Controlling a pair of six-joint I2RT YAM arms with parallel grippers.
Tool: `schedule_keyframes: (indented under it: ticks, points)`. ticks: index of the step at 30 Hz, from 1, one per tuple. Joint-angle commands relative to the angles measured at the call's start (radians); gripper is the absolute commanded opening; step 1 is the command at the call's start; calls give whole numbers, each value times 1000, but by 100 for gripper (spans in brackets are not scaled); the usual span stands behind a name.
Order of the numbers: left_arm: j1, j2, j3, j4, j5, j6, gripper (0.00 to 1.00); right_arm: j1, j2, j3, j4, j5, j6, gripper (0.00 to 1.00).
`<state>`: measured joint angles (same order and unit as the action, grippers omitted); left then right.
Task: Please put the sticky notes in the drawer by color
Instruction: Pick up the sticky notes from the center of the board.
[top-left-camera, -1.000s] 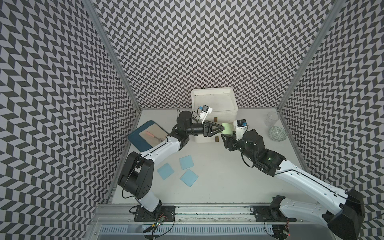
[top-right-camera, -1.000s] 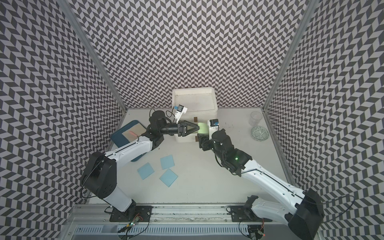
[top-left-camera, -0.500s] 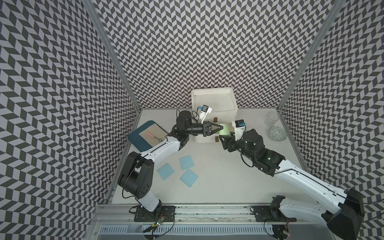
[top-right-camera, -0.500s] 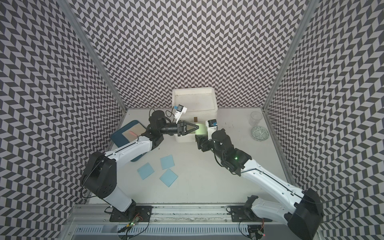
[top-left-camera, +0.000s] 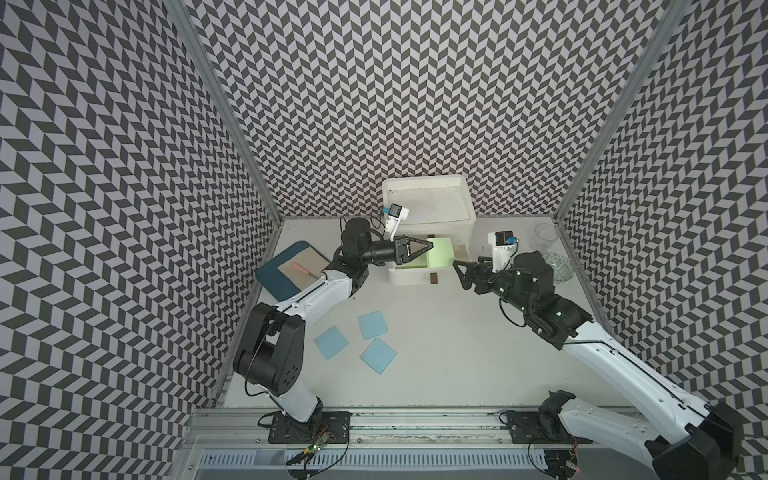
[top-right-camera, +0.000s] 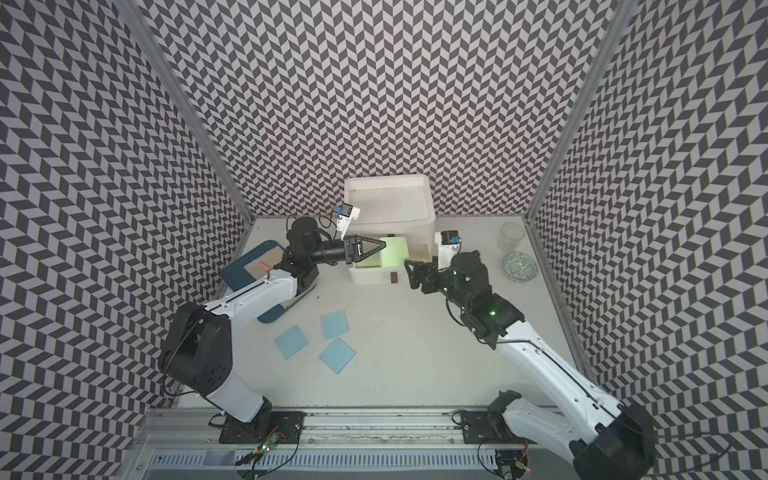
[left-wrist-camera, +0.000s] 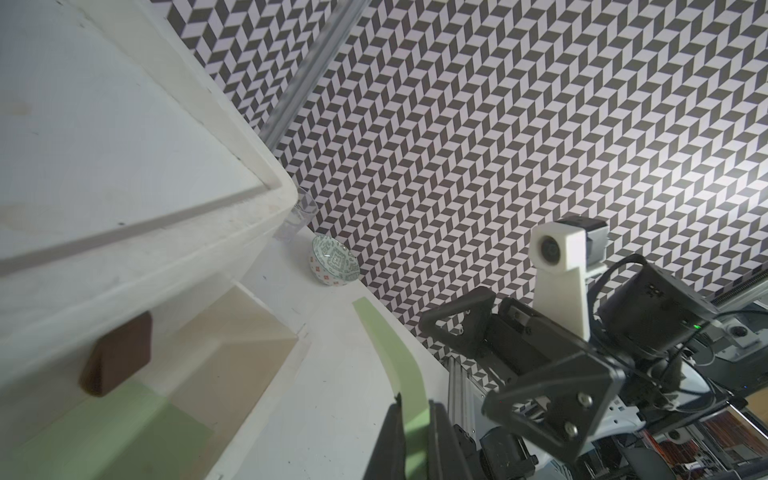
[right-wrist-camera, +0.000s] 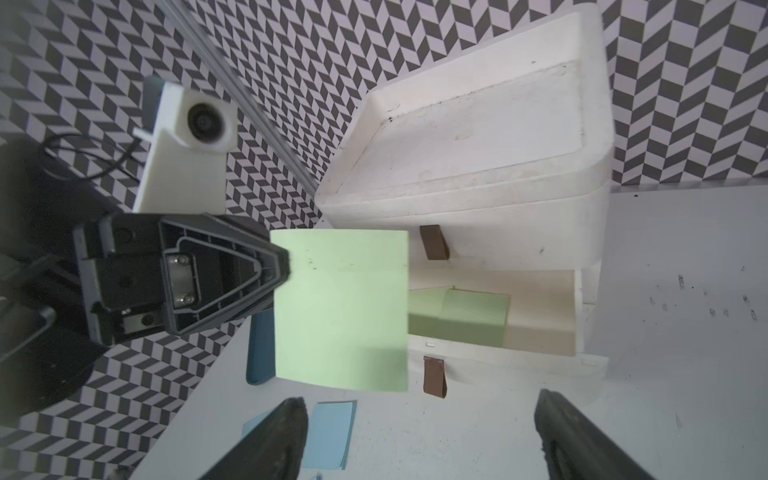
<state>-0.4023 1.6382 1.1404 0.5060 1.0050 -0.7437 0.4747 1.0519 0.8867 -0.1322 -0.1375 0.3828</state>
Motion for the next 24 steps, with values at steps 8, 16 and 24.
schedule_keyframes:
  ticks: [8,16,24]
  points:
    - [-4,8,-17,286,115,-163,7,-211,142,-75,399,-919,308,83]
    - [-30,31,-9,353,168,-212,7,-212,158,-93,512,-975,383,76]
    - [-38,39,-7,357,176,-217,7,-242,152,-107,554,-967,415,56]
